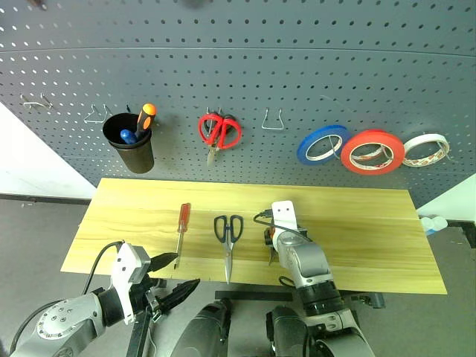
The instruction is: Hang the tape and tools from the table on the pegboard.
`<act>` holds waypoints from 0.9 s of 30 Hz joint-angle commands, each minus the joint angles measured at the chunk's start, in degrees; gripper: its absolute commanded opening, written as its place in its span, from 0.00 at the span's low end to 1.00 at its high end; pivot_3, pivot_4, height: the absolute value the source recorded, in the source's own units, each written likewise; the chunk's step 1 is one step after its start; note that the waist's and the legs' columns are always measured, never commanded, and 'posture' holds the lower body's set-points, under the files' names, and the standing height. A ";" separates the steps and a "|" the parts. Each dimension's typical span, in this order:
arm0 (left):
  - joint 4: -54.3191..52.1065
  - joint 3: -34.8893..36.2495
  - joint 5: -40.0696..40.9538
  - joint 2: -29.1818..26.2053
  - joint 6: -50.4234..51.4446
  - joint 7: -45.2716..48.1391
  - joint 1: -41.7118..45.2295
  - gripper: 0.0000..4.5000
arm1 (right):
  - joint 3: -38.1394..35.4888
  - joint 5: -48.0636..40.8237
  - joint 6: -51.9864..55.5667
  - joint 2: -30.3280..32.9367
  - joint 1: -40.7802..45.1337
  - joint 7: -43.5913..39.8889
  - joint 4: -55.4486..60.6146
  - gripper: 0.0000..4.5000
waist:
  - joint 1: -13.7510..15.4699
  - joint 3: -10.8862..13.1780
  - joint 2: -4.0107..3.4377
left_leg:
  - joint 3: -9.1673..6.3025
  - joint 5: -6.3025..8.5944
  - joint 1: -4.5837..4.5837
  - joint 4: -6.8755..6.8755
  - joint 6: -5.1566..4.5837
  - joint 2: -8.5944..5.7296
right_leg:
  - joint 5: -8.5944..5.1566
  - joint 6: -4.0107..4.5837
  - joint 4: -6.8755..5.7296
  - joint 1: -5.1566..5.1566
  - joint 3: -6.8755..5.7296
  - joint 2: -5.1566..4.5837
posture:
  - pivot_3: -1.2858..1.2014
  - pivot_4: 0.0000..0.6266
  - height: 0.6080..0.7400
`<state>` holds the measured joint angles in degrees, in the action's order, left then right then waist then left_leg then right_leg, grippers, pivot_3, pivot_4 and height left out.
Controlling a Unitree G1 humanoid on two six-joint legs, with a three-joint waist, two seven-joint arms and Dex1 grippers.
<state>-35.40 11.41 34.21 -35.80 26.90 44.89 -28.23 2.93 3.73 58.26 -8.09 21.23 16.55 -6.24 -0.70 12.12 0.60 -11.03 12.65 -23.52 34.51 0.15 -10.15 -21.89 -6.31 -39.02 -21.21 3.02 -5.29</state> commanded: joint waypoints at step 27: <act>-0.50 -1.03 -0.75 0.23 -0.97 -0.13 0.51 1.00 | -13.91 -12.53 12.69 -11.81 8.52 8.34 0.95 0.99 | -0.14 0.01 0.03 | 0.21 -0.26 0.00 -0.36 0.37 0.03 | -0.02 0.04 0.03 -0.21 -0.02 -0.14 | 0.55 0.37 0.84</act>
<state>-34.72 10.22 33.44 -35.73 26.76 44.83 -27.30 -9.85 -7.82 70.94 -9.11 25.07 24.03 -5.08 -0.84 12.12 0.63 -10.82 12.39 -23.52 34.15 0.53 -10.13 -21.91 -6.27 -38.99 -21.42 3.00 -5.43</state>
